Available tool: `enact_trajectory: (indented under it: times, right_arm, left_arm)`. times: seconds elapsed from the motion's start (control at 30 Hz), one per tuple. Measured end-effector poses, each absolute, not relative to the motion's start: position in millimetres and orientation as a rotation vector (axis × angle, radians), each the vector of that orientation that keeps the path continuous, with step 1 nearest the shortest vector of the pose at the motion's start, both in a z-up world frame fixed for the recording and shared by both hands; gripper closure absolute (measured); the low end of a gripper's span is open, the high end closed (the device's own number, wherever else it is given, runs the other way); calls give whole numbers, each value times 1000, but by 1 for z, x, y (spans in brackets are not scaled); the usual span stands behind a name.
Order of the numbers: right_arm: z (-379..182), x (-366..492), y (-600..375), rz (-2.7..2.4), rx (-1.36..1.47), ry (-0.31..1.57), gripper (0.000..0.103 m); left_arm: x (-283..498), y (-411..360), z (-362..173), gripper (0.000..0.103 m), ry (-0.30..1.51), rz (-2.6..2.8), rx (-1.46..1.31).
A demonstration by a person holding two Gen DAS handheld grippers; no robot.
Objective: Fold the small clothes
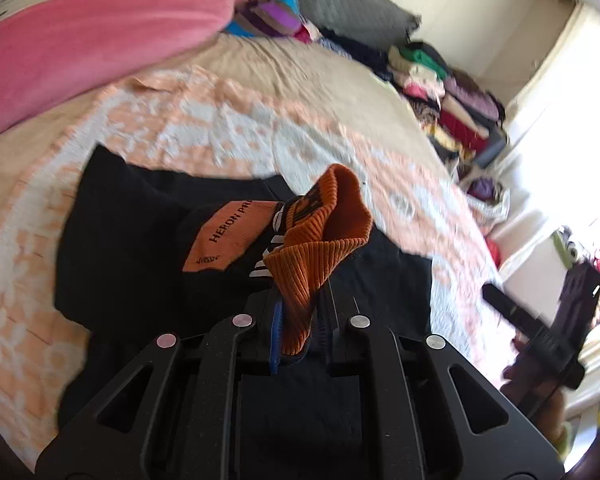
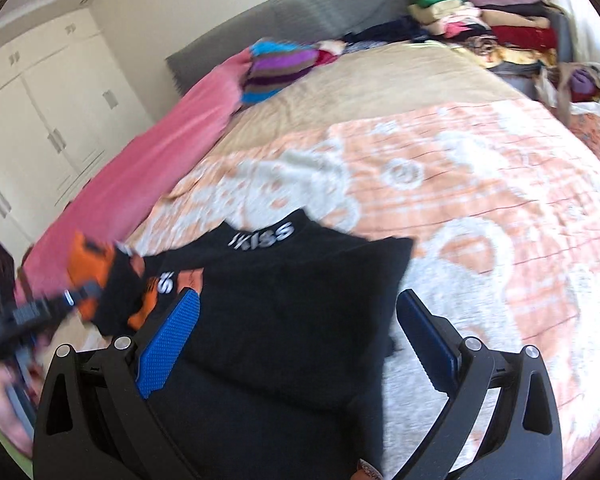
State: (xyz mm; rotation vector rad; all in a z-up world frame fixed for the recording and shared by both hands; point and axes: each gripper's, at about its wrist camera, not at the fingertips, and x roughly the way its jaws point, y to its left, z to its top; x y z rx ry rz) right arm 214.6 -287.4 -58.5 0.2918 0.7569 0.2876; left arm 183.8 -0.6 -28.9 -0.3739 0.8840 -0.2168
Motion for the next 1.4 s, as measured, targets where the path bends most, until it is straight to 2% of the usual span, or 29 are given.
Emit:
enact_trajectory:
  times: [0.1, 0.27, 0.37, 0.5, 0.8, 0.97, 1.1, 1.4]
  right_arm:
    - [-58, 216, -297, 266, 324, 752, 5]
    - [-58, 218, -297, 268, 324, 756, 5]
    - [-59, 217, -294, 275, 311, 757, 5]
    - [-61, 218, -287, 286, 299, 763, 5]
    - [-71, 220, -260, 362, 268, 804, 5]
    - [-89, 221, -218, 491, 257, 886, 5]
    - [-116, 223, -186, 518, 218, 975, 5]
    - [-148, 236, -160, 455, 155, 1003, 6]
  left_arm:
    - [184, -20, -52, 95, 935, -232, -317]
    - [189, -42, -78, 84, 1014, -274, -246]
    - [187, -51, -88, 74, 1046, -313, -252]
    - [180, -59, -83, 53, 1032, -357, -232]
    - [159, -35, -50, 52, 931, -274, -144]
    - [160, -1, -39, 45, 879, -131, -91]
    - [163, 23, -42, 45, 874, -58, -84]
    - [163, 42, -59, 44, 883, -59, -133]
